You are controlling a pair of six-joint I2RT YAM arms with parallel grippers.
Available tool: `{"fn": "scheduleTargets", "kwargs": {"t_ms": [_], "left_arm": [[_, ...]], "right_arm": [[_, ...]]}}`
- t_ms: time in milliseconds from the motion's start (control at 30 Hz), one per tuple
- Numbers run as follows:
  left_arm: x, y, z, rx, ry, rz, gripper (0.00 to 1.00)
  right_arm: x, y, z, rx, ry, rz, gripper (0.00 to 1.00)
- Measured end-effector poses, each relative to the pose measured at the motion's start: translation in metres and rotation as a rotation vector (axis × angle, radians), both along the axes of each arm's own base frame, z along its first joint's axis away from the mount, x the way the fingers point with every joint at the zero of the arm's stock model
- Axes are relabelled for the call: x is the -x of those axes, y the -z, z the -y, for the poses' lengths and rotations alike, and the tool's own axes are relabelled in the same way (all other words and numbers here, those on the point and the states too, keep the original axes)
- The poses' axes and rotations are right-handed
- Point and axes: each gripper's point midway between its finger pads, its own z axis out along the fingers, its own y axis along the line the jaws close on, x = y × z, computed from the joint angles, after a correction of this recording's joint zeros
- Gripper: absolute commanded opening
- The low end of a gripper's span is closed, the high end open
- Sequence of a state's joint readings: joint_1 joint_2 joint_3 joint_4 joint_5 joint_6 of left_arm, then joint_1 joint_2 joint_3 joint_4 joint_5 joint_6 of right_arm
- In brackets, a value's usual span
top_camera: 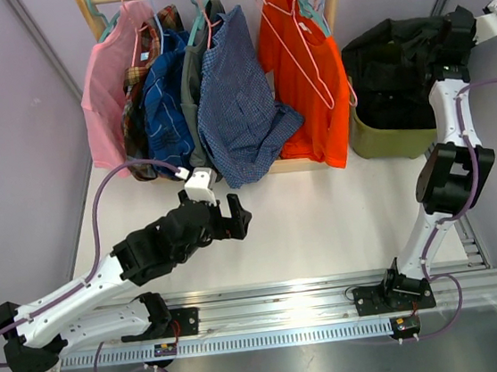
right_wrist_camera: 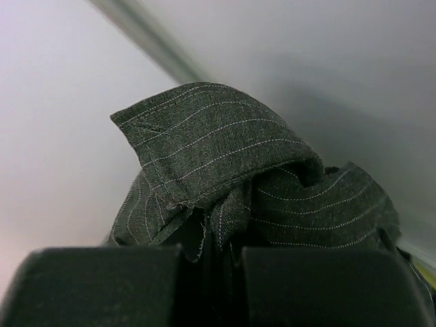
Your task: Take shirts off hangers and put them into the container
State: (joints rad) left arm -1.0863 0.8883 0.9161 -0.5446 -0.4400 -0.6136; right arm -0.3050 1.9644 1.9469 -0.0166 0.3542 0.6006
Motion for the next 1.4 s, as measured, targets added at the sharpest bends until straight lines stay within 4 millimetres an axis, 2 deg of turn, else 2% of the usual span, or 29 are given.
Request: {"fn": "scheduleTargets", "kwargs": {"t_ms": [133, 267, 333, 400, 500, 600, 700, 767, 800, 867, 1033, 1133, 1233, 1400], "left_arm": [[0.000, 0.003, 0.000, -0.001, -0.002, -0.005, 0.99], [0.000, 0.003, 0.000, -0.001, -0.002, -0.006, 0.99], [0.000, 0.004, 0.001, -0.003, 0.000, -0.008, 0.99], [0.000, 0.005, 0.002, -0.004, 0.003, -0.011, 0.99], [0.000, 0.006, 0.004, -0.005, 0.007, -0.013, 0.99], [0.000, 0.006, 0.005, -0.002, 0.006, -0.013, 0.99], [0.001, 0.008, 0.003, 0.003, 0.003, -0.015, 0.99], [0.003, 0.011, -0.002, 0.006, 0.000, -0.017, 0.99], [0.004, 0.012, -0.004, 0.008, -0.002, -0.019, 0.99], [0.006, 0.012, -0.007, 0.016, -0.006, -0.017, 0.99], [0.006, 0.011, -0.008, 0.019, -0.009, -0.018, 0.99], [0.006, 0.013, -0.007, 0.011, -0.009, -0.022, 0.99], [0.005, 0.016, -0.006, 0.004, -0.008, -0.026, 0.99], [0.005, 0.016, -0.006, 0.004, -0.008, -0.026, 0.99]], "right_arm": [[0.018, 0.054, 0.015, 0.004, 0.131, -0.169, 0.00], [0.050, 0.097, 0.030, 0.024, 0.288, -0.275, 0.00], [0.063, 0.107, 0.029, 0.039, 0.310, -0.302, 0.00], [0.061, 0.102, 0.026, 0.051, 0.283, -0.290, 0.00], [0.035, 0.081, 0.005, 0.063, 0.104, -0.212, 0.00], [-0.001, 0.055, -0.026, 0.055, -0.118, -0.139, 0.00], [-0.050, 0.022, -0.052, 0.041, -0.317, -0.067, 0.00], [-0.070, 0.019, -0.065, 0.023, -0.394, -0.068, 0.00], [-0.077, 0.025, -0.070, 0.010, -0.419, -0.079, 0.00], [-0.084, 0.047, -0.079, -0.022, -0.447, -0.130, 0.00], [-0.085, 0.149, -0.094, -0.128, -0.440, -0.383, 0.00], [-0.081, 0.200, -0.094, -0.158, -0.396, -0.516, 0.00], [-0.080, 0.232, -0.093, -0.158, -0.373, -0.601, 0.00], [-0.081, 0.247, -0.090, -0.150, -0.360, -0.642, 0.00]]}}
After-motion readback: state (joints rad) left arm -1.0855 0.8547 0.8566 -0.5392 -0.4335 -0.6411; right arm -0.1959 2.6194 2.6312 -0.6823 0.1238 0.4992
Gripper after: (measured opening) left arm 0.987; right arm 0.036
